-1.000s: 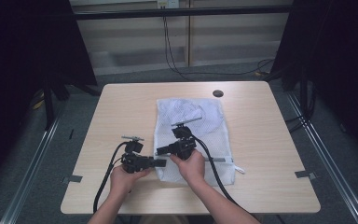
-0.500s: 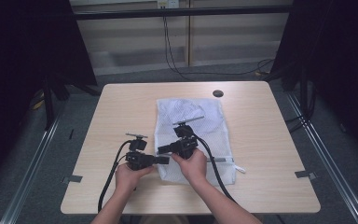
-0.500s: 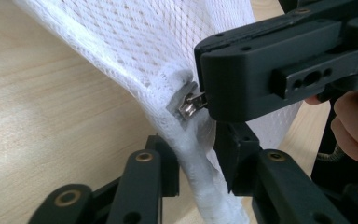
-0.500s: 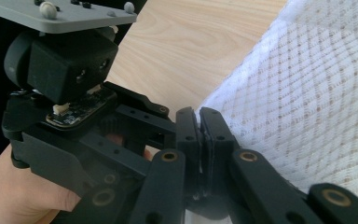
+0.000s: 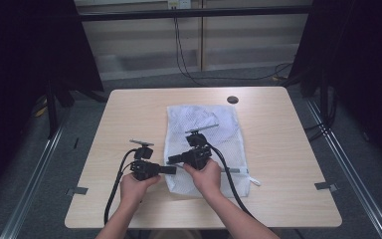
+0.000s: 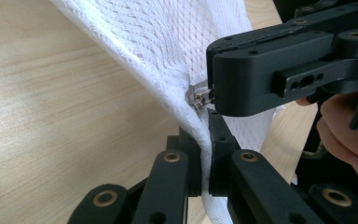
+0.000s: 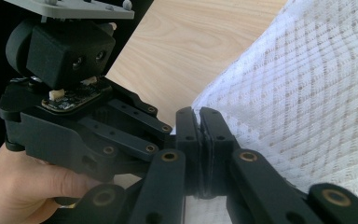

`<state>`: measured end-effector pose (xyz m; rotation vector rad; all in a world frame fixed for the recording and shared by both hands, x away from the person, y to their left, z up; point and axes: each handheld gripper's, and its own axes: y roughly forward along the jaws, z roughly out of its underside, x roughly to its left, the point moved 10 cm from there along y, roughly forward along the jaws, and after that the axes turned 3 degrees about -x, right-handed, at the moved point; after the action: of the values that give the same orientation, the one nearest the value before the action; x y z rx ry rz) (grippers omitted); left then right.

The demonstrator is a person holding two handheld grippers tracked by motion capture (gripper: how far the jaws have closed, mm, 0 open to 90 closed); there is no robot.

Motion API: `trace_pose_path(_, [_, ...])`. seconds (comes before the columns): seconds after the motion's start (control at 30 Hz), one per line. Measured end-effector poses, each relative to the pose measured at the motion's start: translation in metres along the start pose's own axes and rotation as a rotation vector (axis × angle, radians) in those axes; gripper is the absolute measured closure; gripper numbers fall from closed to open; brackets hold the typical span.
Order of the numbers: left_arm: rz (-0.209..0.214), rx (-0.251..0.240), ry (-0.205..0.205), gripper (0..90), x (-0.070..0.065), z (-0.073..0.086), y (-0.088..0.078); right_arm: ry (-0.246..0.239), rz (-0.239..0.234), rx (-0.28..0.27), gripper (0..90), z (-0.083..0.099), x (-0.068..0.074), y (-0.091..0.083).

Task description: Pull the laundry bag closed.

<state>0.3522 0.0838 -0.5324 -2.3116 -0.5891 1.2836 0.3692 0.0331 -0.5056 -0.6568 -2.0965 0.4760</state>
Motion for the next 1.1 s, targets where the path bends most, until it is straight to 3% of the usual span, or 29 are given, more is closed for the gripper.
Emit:
trace_pose_path(0.4, [-0.013,-0.005,-0.005,88.1,0.0,0.0,-0.002,0.001,-0.008,0.002,87.1,0.001,-0.002,-0.003])
trace_pose_path(0.47, [-0.023,-0.003,0.017,88.1,0.003,0.0,-0.003,0.004,-0.008,0.005,87.2,0.002,-0.002,-0.004])
trace_pose_path(0.53, [-0.013,-0.016,-0.003,88.1,0.001,-0.001,-0.004,0.003,0.003,0.005,87.1,0.002,-0.005,-0.005])
trace_pose_path(0.63, [-0.014,-0.019,0.002,88.0,0.002,-0.001,-0.005,0.006,-0.001,0.0,87.1,0.002,-0.007,-0.007])
trace_pose_path(0.7, [-0.03,-0.018,0.027,87.8,0.004,-0.001,-0.005,0.006,0.0,0.002,87.1,0.003,-0.007,-0.008])
trace_pose_path(0.77, [-0.028,-0.031,0.018,87.6,0.002,-0.002,-0.004,0.009,-0.001,0.001,87.1,0.002,-0.007,-0.008])
trace_pose_path(0.87, [-0.05,-0.029,0.068,87.4,0.004,-0.002,-0.006,0.008,0.002,0.001,87.1,0.002,-0.008,-0.009])
trace_pose_path(0.93, [-0.032,-0.03,0.071,87.2,0.004,-0.002,-0.007,0.002,0.0,-0.002,87.1,0.002,-0.007,-0.01])
trace_pose_path(1.0, [-0.047,-0.042,0.066,86.4,0.005,-0.003,-0.008,0.001,0.004,-0.004,87.0,0.002,-0.007,-0.011])
trace_pose_path(1.1, [-0.031,-0.056,0.05,86.3,0.004,-0.005,-0.011,0.001,0.008,-0.006,87.1,0.001,-0.009,-0.012])
